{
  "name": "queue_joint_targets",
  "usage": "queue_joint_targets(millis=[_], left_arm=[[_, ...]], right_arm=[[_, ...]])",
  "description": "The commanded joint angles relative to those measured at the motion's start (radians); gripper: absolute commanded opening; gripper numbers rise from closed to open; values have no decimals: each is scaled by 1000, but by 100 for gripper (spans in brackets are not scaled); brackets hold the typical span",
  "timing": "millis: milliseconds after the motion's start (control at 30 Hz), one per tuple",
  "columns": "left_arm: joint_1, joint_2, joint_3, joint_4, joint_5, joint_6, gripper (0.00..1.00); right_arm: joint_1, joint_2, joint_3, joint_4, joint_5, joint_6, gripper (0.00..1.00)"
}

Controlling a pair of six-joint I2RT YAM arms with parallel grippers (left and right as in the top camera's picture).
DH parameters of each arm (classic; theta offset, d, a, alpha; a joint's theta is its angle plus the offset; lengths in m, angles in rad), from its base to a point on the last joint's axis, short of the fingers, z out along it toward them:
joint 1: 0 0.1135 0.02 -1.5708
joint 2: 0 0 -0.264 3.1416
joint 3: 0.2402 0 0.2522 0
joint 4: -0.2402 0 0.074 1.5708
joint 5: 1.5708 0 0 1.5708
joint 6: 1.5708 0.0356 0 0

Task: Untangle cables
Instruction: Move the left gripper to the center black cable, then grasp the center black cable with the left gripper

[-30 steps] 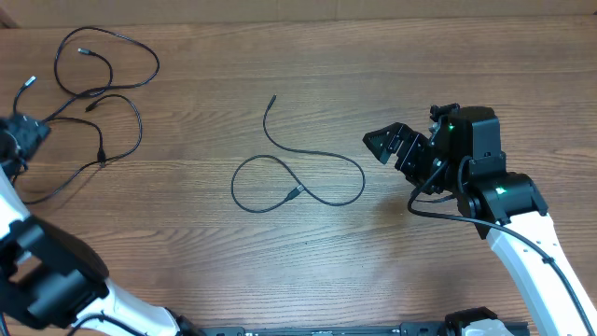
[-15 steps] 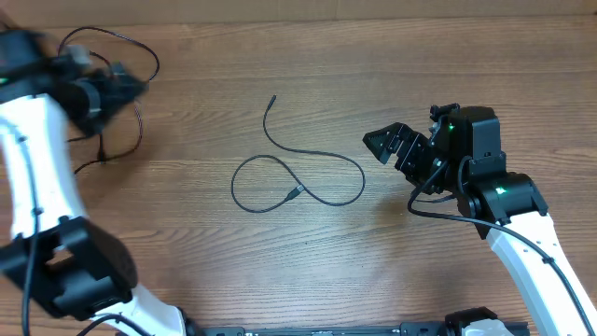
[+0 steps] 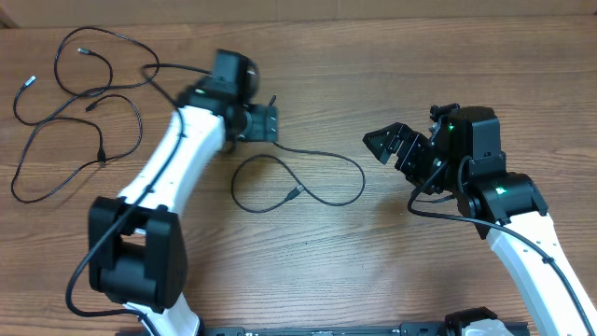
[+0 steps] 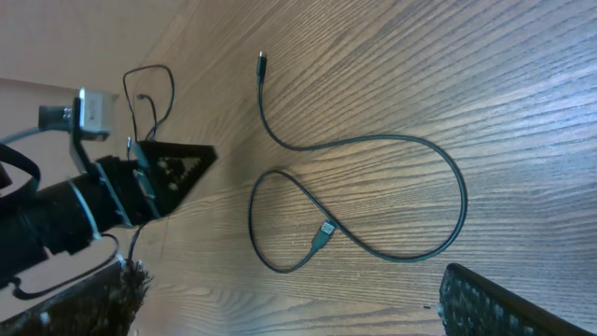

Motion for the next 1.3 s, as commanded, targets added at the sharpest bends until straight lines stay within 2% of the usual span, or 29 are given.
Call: queue_joint_targets(millis=[0,67,133,167,267,300,333,467,633,667,700,833,1000,1267], left_arm=[[-56,-1,-28,47,-74,216,93],[-83,4,-39,72,-74,282,91],[-102,17,-43,77,-59,284,89],[-108,25,-43,76,-55,261,87],[-122,49,-44,72,-56,138,88],[-124,61,-44,70,-56,47,86],[-125,72,-44,64,-56,-106,80],[-125,89,-44,51,-56,-499,77],[-130,111,-45,59,-55,-853,77],[-134,121,-45,68,-51,-945,80],[-136,125,-45,74,-48,-985,83],[-148,142,-45,108,-51,-1071,82],[-158,166,-45,120,-89,-1104,84],[-162,201,-46,125,-113,-1130,82]], right_arm=[[-2,-11,3,3,6,-5,100],[-2,-11,3,3,6,-5,100],[-2,-11,3,3,6,-5,100],[-2,-11,3,3,6,-5,100],[-2,-11,3,3,6,-5,100],[-2,-11,3,2,6,-5,100],[-2,-11,3,2,6,-5,100],[-2,-11,3,2,6,-5,100],[-2,-11,3,3,6,-5,100],[-2,-11,3,3,6,-5,100],[-2,-11,3,3,6,-5,100],[-2,-11,3,3,6,-5,100],[-2,-11,3,3,6,-5,100],[-2,-11,3,2,6,-5,100]])
